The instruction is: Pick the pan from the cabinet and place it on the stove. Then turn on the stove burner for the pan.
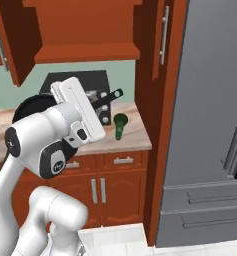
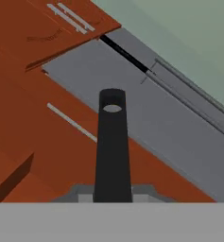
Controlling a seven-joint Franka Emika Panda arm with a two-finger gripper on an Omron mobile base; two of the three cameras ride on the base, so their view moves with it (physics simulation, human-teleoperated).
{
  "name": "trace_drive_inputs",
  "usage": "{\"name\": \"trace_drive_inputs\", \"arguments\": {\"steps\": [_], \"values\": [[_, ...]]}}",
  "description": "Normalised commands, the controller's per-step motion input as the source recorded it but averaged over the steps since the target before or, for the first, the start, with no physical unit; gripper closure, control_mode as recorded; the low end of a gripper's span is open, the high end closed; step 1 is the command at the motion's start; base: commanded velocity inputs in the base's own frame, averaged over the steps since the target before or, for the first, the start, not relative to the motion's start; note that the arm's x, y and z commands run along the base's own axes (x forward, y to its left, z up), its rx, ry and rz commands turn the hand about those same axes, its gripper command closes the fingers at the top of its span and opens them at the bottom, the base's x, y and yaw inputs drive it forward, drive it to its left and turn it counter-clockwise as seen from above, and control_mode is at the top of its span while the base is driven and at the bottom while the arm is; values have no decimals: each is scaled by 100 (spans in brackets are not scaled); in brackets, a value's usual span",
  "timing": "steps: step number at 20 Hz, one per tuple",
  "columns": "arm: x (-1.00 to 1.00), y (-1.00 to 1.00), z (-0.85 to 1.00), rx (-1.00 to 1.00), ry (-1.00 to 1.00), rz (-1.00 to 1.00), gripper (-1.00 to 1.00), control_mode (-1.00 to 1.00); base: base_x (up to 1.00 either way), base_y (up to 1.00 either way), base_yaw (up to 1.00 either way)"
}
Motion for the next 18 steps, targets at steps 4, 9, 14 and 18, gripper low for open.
{"name": "trace_drive_inputs", "arguments": {"steps": [4, 9, 14, 18], "values": [[0, 0, 0, 0, 0, 0, 100, 100, -55, 3, -38], [0, 0, 0, 0, 0, 0, 100, 100, -53, 1, -39], [0, 0, 0, 0, 0, 0, 100, 100, -41, 2, -42], [0, 0, 0, 0, 0, 0, 100, 100, -26, 14, -46]]}}
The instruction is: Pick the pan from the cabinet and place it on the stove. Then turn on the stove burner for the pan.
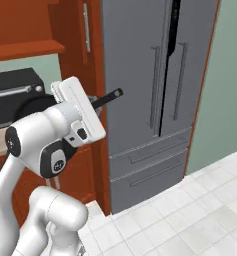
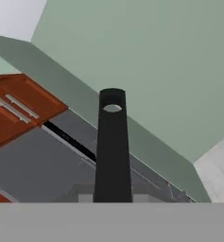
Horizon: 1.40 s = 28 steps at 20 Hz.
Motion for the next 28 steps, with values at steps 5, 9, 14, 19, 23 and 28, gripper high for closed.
{"name": "trace_drive_inputs", "arguments": {"steps": [5, 9, 14, 19, 23, 28], "values": [[0, 0, 0, 0, 0, 0, 100, 100, -20, 18, -47], [0, 0, 0, 0, 0, 0, 100, 100, -16, 13, -47], [0, 0, 0, 0, 0, 0, 100, 100, -15, 7, -48], [0, 0, 0, 0, 0, 0, 100, 100, -17, 7, -51], [0, 0, 0, 0, 0, 0, 100, 100, -16, 2, -51], [0, 0, 0, 0, 0, 0, 100, 100, -12, 1, -50]]}}
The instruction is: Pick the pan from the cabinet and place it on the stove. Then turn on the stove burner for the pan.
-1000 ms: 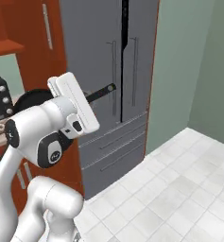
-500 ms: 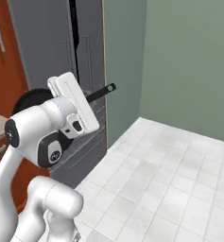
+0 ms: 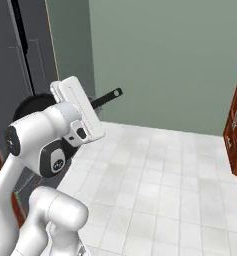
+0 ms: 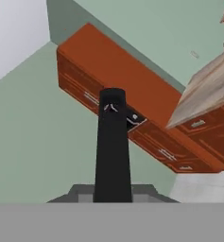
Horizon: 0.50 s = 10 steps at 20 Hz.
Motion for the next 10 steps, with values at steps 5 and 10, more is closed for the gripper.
{"name": "trace_drive_inputs", "arguments": {"steps": [5, 10], "values": [[0, 0, 0, 0, 0, 0, 100, 100, -9, 1, -50], [0, 0, 0, 0, 0, 0, 100, 100, -7, 1, -49]]}}
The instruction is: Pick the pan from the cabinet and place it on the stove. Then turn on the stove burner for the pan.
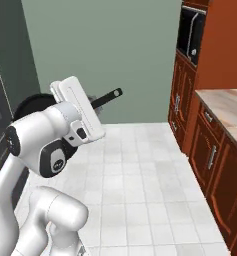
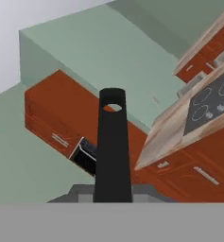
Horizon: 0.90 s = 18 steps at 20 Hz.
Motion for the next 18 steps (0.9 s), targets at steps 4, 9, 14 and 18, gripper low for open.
{"name": "trace_drive_inputs", "arguments": {"steps": [4, 9, 14, 18], "values": [[0, 0, 0, 0, 0, 0, 100, 100, -3, 1, -49], [0, 0, 0, 0, 0, 0, 100, 100, 0, 11, -49], [0, 0, 0, 0, 0, 0, 100, 100, 8, 19, -48], [0, 0, 0, 0, 0, 0, 100, 100, 26, 29, -46]]}}
